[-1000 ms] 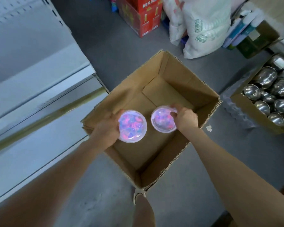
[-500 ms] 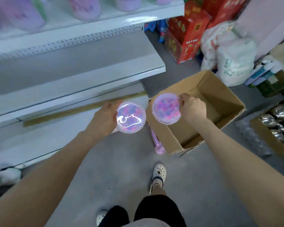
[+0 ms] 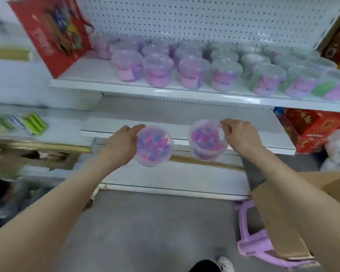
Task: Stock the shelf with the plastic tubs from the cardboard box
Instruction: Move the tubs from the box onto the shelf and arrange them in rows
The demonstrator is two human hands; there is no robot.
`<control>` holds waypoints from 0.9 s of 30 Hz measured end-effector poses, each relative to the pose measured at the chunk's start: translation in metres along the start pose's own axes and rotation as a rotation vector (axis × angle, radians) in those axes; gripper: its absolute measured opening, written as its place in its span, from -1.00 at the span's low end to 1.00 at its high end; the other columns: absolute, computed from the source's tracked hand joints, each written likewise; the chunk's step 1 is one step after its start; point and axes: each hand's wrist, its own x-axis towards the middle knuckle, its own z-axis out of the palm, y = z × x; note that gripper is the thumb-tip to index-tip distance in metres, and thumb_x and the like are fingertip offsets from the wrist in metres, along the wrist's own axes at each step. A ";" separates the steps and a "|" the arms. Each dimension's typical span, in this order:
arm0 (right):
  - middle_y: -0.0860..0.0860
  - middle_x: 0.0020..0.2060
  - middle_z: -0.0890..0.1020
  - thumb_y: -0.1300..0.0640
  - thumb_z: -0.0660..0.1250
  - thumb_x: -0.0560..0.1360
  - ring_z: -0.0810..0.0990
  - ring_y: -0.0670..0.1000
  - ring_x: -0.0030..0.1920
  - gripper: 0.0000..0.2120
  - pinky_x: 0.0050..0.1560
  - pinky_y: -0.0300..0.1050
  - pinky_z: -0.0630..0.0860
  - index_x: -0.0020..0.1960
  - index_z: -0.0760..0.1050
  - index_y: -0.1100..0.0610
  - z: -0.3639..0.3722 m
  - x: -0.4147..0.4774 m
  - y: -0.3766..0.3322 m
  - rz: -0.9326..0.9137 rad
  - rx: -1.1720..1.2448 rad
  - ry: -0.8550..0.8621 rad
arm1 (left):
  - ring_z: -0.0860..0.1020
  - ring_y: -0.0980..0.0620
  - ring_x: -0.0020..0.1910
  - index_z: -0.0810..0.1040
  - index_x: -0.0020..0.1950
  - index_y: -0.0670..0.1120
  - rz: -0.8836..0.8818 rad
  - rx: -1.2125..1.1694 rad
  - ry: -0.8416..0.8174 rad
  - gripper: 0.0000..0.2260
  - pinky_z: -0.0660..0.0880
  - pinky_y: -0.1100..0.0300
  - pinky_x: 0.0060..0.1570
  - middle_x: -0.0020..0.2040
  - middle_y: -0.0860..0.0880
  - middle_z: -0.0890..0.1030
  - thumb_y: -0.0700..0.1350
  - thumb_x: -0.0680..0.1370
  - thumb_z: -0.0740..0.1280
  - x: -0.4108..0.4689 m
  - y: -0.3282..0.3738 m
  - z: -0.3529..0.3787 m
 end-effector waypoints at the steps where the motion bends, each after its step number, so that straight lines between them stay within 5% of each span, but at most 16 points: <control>1: 0.15 -0.02 0.67 0.11 0.17 0.57 0.59 0.27 -0.01 -0.79 0.01 0.07 0.53 0.01 0.59 0.08 -0.004 0.012 -0.022 -0.026 0.025 0.004 | 0.50 -0.24 0.02 0.33 0.44 0.05 -0.022 -0.004 0.031 -0.59 0.41 0.03 -0.03 0.00 -0.19 0.48 -0.20 0.60 0.09 -0.002 -0.013 -0.015; 10: 0.21 -0.07 0.65 0.15 0.13 0.55 0.58 0.26 -0.01 -0.77 -0.04 0.03 0.49 -0.22 0.50 0.08 -0.043 0.125 -0.192 -0.235 0.139 0.020 | 0.52 -0.24 0.09 0.39 0.40 0.02 -0.150 -0.002 0.243 -0.61 0.48 -0.02 0.04 0.12 -0.24 0.55 -0.18 0.58 0.10 0.010 -0.105 -0.107; 17: 0.23 -0.06 0.67 0.16 0.10 0.50 0.62 0.22 -0.03 -0.74 0.03 0.04 0.57 -0.34 0.42 0.05 -0.030 0.238 -0.295 -0.323 0.256 0.000 | 0.54 -0.22 -0.05 0.39 0.40 0.01 -0.241 0.046 0.322 -0.61 0.40 0.09 -0.11 0.01 -0.23 0.54 -0.23 0.59 0.10 0.063 -0.146 -0.134; 22: 0.14 0.00 0.65 0.24 0.12 0.44 0.62 0.16 0.01 -0.66 0.06 -0.06 0.52 0.10 0.54 0.01 0.000 0.317 -0.352 -0.361 0.238 -0.100 | 0.54 -0.21 -0.02 0.36 0.42 0.02 -0.333 0.065 0.347 -0.60 0.46 0.03 -0.04 0.02 -0.21 0.55 -0.20 0.60 0.08 0.110 -0.170 -0.148; 27: 0.07 0.09 0.60 0.29 0.13 0.43 0.60 0.13 -0.04 -0.58 -0.08 -0.09 0.50 0.20 0.44 -0.04 0.039 0.372 -0.388 -0.479 0.105 -0.195 | 0.54 -0.15 -0.09 0.37 0.39 0.08 -0.406 0.071 0.374 -0.60 0.47 0.06 -0.08 -0.04 -0.16 0.54 -0.20 0.60 0.07 0.152 -0.190 -0.153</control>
